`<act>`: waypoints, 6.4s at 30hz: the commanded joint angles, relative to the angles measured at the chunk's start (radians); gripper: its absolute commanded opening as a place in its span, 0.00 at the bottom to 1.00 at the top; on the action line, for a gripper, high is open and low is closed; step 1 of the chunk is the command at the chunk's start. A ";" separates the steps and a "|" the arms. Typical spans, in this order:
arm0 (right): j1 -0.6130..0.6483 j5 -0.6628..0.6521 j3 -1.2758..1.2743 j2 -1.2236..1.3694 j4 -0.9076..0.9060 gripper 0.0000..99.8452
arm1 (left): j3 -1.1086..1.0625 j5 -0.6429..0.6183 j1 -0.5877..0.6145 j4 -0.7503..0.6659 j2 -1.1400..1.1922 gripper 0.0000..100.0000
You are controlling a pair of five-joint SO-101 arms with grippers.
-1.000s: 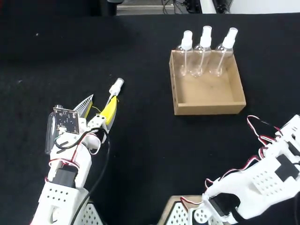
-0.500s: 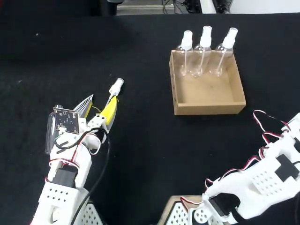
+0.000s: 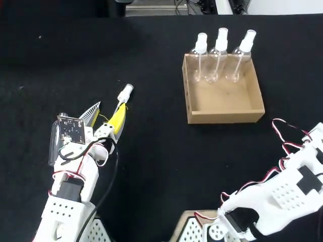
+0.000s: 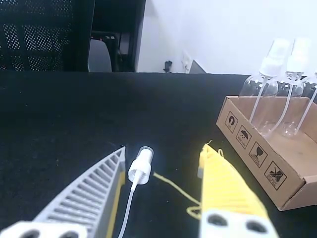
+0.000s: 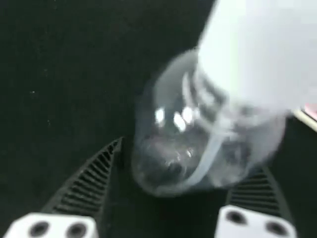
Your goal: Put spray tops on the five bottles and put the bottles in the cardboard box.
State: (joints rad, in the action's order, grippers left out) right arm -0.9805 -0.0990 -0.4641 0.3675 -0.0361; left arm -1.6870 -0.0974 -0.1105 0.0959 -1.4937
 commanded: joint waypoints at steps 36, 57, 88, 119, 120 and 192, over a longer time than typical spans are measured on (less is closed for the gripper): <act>0.023 -0.005 -0.001 -0.317 -0.189 0.29 | -0.021 0.006 0.002 0.005 -0.002 0.23; 0.064 -0.434 -0.418 -1.029 -0.548 0.29 | -0.021 0.006 0.001 0.005 -0.002 0.23; -0.038 -0.187 -0.245 -0.486 0.031 0.29 | -0.021 0.006 0.001 0.005 -0.002 0.23; 0.048 -0.187 -0.297 -0.325 0.258 0.29 | -0.021 0.006 0.001 0.005 -0.002 0.23; 0.044 -0.187 -0.294 -0.325 0.258 0.29 | -0.021 0.006 0.001 0.005 -0.002 0.23; 0.003 -0.118 -0.176 -0.263 0.359 0.29 | -0.021 0.006 0.001 0.005 -0.002 0.23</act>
State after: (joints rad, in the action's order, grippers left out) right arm -0.9728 -0.2232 -0.7004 0.1803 0.2938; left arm -1.6870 -0.0974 -0.1105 0.0959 -1.4937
